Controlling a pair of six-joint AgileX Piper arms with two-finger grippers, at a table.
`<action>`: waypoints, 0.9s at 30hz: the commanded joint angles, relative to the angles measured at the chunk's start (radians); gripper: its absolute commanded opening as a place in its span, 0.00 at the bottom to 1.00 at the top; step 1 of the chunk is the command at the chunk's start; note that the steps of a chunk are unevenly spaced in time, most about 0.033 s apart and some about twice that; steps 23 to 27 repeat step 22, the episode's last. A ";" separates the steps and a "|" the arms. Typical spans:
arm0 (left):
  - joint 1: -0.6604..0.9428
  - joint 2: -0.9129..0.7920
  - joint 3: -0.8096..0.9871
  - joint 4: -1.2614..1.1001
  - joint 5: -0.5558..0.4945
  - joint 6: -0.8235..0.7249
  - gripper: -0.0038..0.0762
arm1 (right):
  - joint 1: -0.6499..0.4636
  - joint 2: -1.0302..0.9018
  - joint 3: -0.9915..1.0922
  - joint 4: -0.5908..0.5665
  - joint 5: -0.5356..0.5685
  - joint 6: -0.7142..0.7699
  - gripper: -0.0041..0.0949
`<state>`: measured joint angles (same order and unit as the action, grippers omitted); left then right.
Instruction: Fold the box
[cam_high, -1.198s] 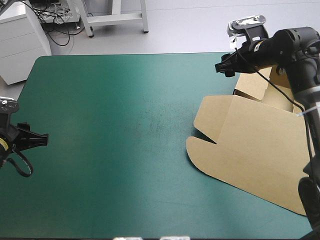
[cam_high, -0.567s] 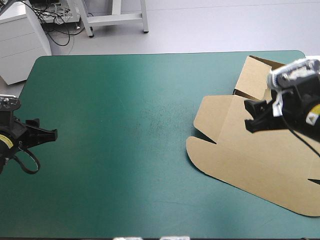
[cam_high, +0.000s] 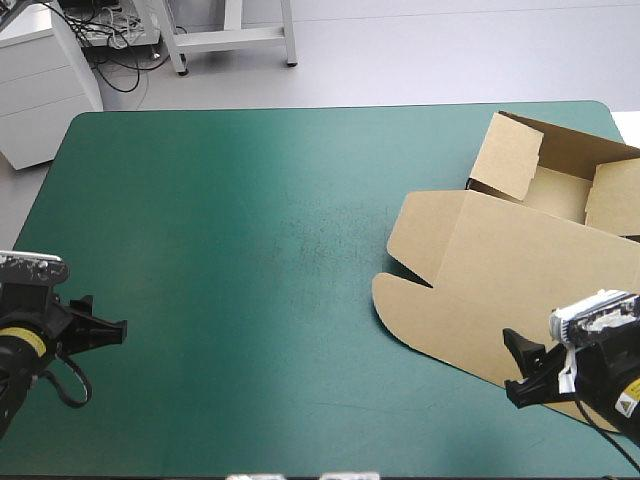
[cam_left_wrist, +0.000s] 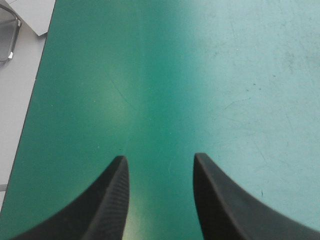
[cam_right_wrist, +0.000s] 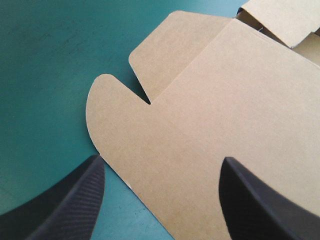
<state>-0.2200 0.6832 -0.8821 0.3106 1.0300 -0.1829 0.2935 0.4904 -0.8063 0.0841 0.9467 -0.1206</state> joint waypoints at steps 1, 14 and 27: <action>-0.001 -0.063 0.012 -0.011 -0.061 -0.001 0.42 | -0.001 -0.041 0.028 0.007 -0.074 0.010 0.64; -0.001 -0.294 0.142 -0.060 -0.094 -0.001 0.41 | -0.001 -0.116 0.188 0.014 -0.106 0.050 0.62; -0.001 -0.391 0.241 -0.064 -0.105 -0.001 0.41 | -0.001 -0.127 0.272 0.020 -0.128 0.035 0.59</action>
